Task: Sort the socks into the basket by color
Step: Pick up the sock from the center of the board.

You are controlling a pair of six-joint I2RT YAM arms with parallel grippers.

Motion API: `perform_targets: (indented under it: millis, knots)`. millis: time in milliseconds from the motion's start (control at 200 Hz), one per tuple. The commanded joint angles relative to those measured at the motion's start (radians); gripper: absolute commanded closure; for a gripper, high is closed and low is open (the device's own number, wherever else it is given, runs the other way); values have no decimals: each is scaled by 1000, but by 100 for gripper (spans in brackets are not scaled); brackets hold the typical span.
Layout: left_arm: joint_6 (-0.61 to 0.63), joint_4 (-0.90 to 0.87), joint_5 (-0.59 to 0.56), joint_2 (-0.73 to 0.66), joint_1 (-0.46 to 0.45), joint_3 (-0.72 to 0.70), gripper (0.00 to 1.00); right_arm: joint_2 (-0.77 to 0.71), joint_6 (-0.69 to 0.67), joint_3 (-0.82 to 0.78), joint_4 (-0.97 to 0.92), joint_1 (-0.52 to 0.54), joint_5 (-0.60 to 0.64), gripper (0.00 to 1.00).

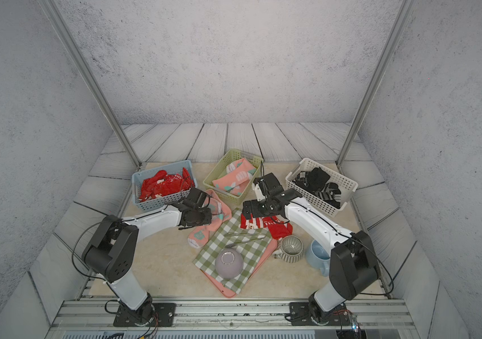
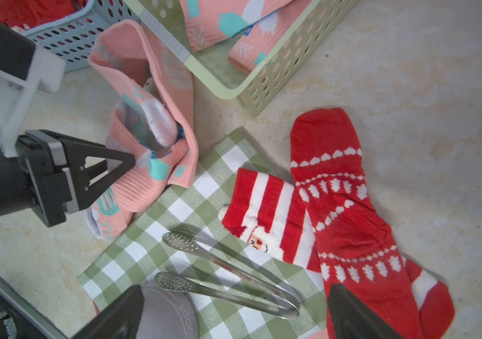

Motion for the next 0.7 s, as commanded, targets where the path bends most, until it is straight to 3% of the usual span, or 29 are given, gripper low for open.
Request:
perform_targets:
  millis: [0, 145, 375, 696]
  knots:
    - [3, -3, -9, -87, -9, -32, 83, 12, -6, 21, 13, 2, -19, 1]
    - [8, -31, 5, -150, -10, -41, 100, 16, -2, 22, 20, 4, -33, 1]
    - [11, -118, 22, -355, -17, -32, 100, 4, 0, 20, 19, 3, -37, 1]
    - [67, -234, 4, -466, -18, 167, 100, -29, 11, 0, 32, 2, -30, 1]
